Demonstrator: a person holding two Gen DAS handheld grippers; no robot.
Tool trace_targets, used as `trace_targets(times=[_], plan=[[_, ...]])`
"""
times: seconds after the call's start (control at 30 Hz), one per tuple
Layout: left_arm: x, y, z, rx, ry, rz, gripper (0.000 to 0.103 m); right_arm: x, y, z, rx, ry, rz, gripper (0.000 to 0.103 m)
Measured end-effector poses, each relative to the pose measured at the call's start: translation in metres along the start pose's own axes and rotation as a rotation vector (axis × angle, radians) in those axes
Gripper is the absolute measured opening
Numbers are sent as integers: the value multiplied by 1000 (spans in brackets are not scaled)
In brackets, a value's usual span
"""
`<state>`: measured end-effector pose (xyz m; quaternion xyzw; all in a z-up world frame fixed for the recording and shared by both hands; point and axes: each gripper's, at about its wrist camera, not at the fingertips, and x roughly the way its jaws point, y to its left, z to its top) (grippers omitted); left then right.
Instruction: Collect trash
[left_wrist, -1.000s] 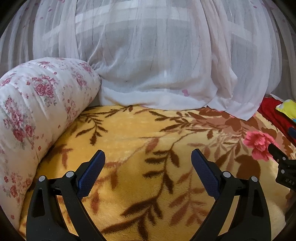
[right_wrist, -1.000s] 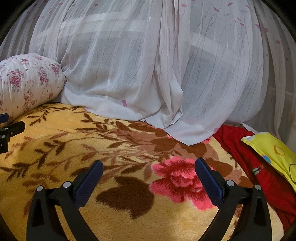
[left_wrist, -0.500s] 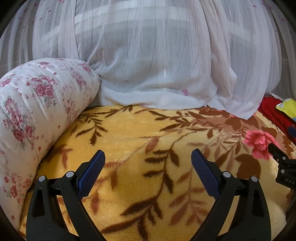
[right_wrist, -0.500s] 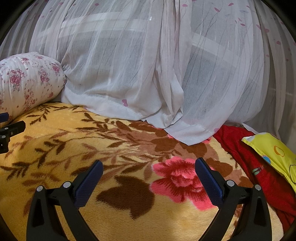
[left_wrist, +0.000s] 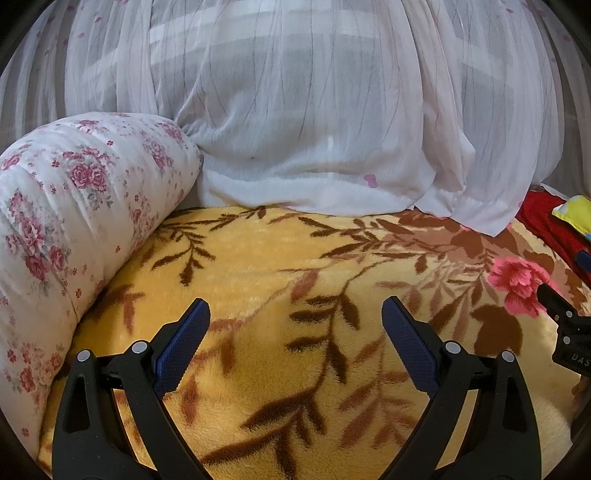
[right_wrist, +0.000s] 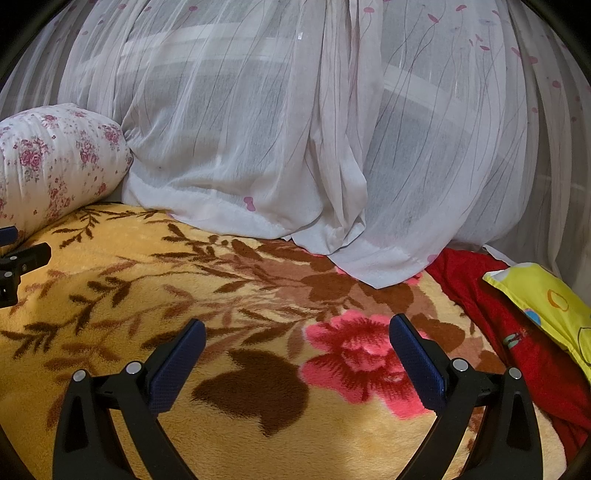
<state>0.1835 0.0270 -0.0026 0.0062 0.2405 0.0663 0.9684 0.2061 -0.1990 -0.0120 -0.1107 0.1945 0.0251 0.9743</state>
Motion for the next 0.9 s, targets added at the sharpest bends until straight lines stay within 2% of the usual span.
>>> trace_targets(times=[0.57, 0.9], plan=[[-1, 5, -3, -14, -5, 0, 92, 3, -1, -5, -1, 10, 9, 98], [3, 6, -2, -10, 29, -2, 92, 3, -2, -4, -4, 10, 9, 98]])
